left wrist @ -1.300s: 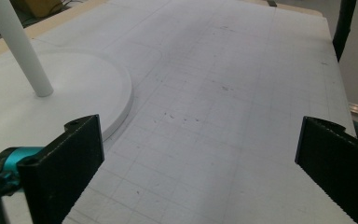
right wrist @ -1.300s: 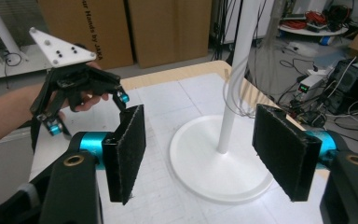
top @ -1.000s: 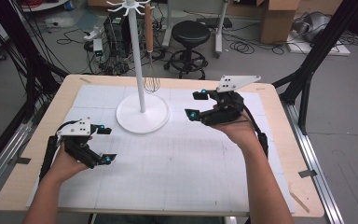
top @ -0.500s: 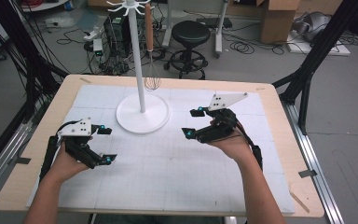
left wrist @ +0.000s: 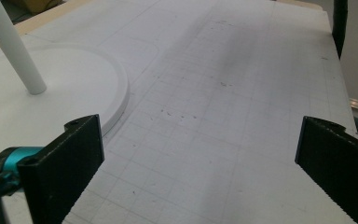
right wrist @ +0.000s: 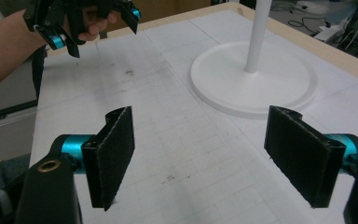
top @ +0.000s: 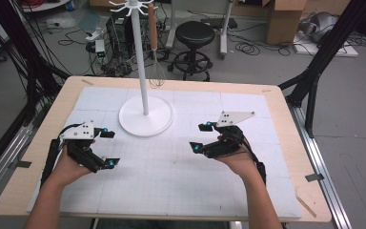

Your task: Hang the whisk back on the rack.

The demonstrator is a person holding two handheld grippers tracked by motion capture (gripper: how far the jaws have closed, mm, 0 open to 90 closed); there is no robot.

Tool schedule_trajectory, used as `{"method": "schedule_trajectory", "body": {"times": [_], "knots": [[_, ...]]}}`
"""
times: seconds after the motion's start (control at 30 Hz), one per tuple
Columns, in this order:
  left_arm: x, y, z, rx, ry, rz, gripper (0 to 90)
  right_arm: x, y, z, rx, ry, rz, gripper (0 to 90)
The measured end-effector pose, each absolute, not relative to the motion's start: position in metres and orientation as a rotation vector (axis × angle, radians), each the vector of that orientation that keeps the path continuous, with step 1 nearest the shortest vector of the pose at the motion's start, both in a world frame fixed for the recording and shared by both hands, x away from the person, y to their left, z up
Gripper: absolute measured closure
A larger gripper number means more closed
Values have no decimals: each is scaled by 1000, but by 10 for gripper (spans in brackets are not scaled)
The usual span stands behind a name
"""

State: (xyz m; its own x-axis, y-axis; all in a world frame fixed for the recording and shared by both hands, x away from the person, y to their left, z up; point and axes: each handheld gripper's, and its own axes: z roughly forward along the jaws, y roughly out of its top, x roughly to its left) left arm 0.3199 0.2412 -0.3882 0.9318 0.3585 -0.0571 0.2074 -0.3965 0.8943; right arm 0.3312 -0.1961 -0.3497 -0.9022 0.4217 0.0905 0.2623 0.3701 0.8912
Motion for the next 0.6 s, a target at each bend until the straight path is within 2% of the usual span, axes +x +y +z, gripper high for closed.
{"method": "schedule_trajectory", "body": {"times": [0.6], "knots": [[319, 237, -390, 2002, 392, 165, 16, 321, -208, -384, 676, 2415, 1589, 195]]}}
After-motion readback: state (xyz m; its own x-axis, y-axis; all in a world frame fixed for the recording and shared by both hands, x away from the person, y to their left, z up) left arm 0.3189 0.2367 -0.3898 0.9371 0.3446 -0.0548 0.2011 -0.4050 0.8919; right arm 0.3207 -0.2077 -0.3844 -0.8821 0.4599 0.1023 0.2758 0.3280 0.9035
